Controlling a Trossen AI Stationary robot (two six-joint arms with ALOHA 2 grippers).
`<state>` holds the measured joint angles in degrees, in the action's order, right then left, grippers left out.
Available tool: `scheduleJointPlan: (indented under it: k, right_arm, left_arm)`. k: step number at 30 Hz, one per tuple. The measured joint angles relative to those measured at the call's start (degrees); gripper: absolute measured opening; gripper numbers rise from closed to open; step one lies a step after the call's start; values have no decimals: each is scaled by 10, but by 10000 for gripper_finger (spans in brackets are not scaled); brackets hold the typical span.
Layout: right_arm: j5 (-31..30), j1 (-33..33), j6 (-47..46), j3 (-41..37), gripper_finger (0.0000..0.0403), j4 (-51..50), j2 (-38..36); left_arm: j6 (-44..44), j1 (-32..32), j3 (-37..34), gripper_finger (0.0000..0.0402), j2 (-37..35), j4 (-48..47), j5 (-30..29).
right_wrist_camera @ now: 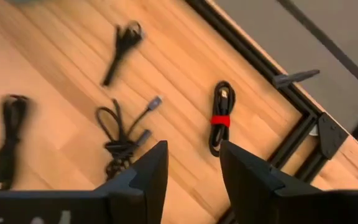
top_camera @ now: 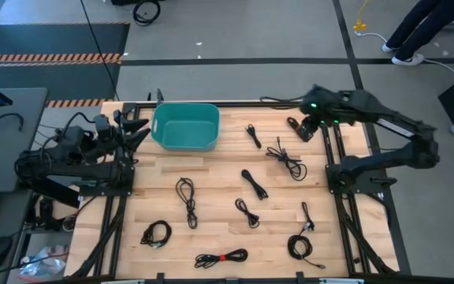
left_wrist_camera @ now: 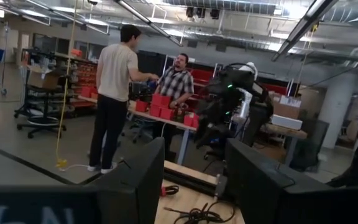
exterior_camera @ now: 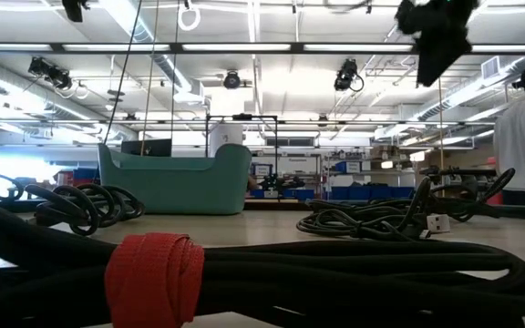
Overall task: Pick and place USB-C Cables
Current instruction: Put the black charger cable into the green bin
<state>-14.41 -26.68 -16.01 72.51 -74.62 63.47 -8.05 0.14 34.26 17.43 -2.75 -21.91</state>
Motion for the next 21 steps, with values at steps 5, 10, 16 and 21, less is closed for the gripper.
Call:
scheduleJointPlan:
  k: [5, 10, 16, 21]
  right_arm:
    - [26, -64, 59, 0, 188, 10, 77]
    - [43, -122, 112, 0, 213, 38, 147]
    - [79, -183, 160, 0, 216, 96, 216]
    - [85, -228, 189, 0, 216, 104, 270]
  left_arm:
    - [-3, 0, 0, 179, 0, -2, 0]
    - [-7, 0, 0, 179, 0, -2, 0]
    - [-18, 0, 0, 179, 0, -2, 0]
    - [-18, 0, 0, 179, 0, -2, 0]
